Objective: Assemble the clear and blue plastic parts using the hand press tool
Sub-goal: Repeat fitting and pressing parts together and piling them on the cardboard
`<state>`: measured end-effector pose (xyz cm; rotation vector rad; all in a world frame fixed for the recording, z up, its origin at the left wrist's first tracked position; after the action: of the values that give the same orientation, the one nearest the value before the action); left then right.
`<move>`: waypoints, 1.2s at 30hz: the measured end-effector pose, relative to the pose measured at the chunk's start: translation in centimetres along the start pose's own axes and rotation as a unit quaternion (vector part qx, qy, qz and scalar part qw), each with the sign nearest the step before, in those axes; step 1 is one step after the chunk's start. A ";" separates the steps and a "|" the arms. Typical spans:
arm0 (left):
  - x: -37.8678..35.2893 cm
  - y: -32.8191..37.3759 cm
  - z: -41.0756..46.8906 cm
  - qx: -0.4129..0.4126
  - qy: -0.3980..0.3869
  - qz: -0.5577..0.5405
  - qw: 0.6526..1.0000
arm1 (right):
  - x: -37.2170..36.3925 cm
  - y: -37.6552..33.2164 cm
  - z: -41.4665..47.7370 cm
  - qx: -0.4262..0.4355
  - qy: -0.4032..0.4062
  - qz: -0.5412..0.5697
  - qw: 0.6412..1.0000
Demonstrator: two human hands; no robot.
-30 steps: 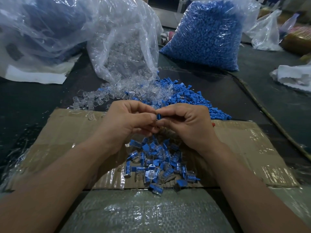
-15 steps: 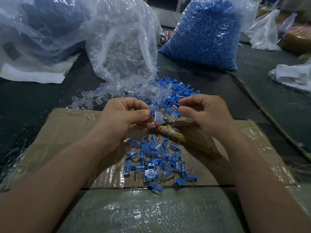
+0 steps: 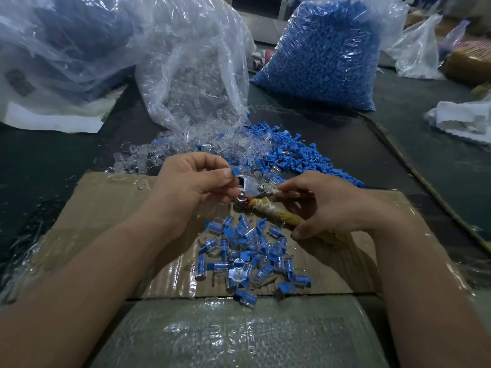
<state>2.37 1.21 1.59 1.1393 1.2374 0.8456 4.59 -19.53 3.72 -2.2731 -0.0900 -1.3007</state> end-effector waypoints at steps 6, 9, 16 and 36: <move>0.0 0.1 0.1 -0.005 0.010 -0.014 1.000 | -0.2 -1.3 0.3 -0.029 0.081 -0.022 0.996; 0.0 0.2 0.0 -0.009 0.012 -0.019 1.000 | -0.4 -1.7 0.8 -0.047 0.112 -0.077 0.990; 0.1 0.7 -0.2 -0.051 0.038 -0.024 0.998 | -0.3 -1.2 0.7 -0.039 0.192 -0.095 0.976; -0.3 1.0 -0.6 -0.110 0.047 0.050 0.992 | -1.6 -3.1 0.9 0.061 0.224 -0.043 0.972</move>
<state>1.83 1.30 2.67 0.9986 1.1397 1.0936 3.49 -16.10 3.34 -1.8422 -0.1053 -1.7708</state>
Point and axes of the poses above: each hand's wrist, its own z-axis towards the middle knuckle, its own x-axis out of the back of the hand, y = z × x, the point moved 3 cm from there along z, towards the middle knuckle, and after that the axes turned 8 degrees about -y, right-handed, at the moved point
